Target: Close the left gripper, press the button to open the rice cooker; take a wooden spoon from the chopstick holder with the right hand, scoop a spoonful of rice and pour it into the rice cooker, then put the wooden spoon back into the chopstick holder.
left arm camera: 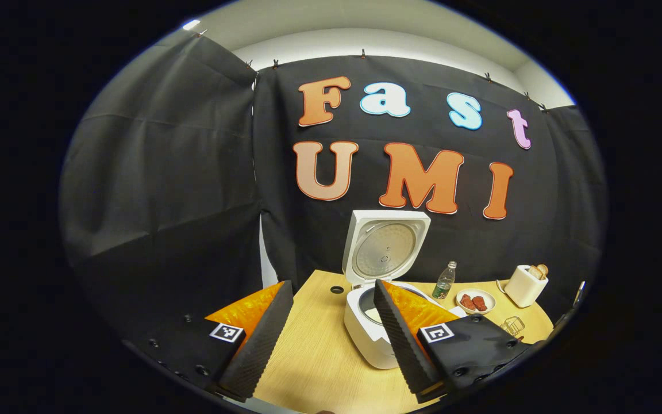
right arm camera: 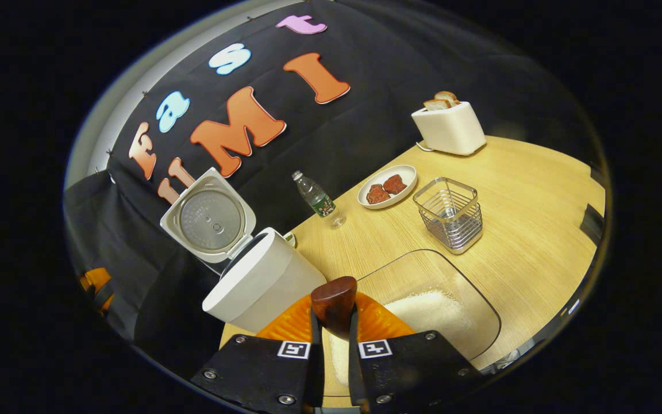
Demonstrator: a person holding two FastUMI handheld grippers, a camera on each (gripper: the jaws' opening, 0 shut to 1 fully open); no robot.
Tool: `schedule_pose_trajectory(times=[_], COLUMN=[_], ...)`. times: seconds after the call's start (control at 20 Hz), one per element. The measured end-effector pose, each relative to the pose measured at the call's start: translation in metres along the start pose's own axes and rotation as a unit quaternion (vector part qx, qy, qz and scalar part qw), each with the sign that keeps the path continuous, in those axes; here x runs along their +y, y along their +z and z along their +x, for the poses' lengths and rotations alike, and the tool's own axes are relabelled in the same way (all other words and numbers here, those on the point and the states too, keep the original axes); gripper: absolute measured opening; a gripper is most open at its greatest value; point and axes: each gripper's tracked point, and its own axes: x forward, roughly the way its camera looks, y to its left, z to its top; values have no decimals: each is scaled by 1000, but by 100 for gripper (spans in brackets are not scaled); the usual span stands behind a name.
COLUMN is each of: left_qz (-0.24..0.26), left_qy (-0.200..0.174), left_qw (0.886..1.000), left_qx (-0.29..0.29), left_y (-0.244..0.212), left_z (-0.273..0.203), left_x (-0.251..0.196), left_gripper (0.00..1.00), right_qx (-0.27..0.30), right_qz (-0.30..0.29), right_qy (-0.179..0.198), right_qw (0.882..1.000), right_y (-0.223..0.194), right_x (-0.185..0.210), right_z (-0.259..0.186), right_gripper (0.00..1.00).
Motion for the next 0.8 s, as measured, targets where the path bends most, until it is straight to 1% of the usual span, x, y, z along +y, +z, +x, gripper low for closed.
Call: schedule_pose_trajectory(times=[0.1,0.15,0.2,0.25,0.3,0.35,0.4,0.45,0.5,0.55,0.65,0.8], left_qz=[-6,-8,-10,-12,-13,-15,-15,-16,-16,-17,-21,-20], left_qy=[-1,-1,-2,-3,-5,-6,-7,-8,-9,-10,-14,-15], left_qw=[1000,1000,1000,1000,1000,1000,1000,1000,1000,1000,1000,1000], left_qx=[2,2,2,2,2,2,3,3,4,6,9,7], left_y=[-1,0,0,2,1,2,2,1,1,-1,-2,0], left_z=[1,3,2,3,2,3,3,2,3,3,2,0], left_x=[1,0,-1,-1,-3,-5,-7,-6,-8,-10,-14,-12], left_gripper=[96,96,96,96,96,96,96,96,96,96,96,96], right_qx=[11,18,24,29,32,34,29,28,34,42,60,83], right_qz=[55,85,111,128,141,140,125,115,110,114,149,217], right_qy=[-6,-7,-7,-4,0,0,-2,6,12,16,22,44], right_qw=[998,996,993,991,989,990,992,993,993,992,987,972], right_y=[2,2,1,0,-4,-6,-8,-9,-11,-12,-16,-22], right_x=[-11,-15,-17,-17,-16,-13,-10,-2,5,6,6,15], right_z=[5,7,9,12,11,11,13,13,13,14,19,21], right_gripper=[17,12,17,17,16,16,17,16,12,16,16,16])
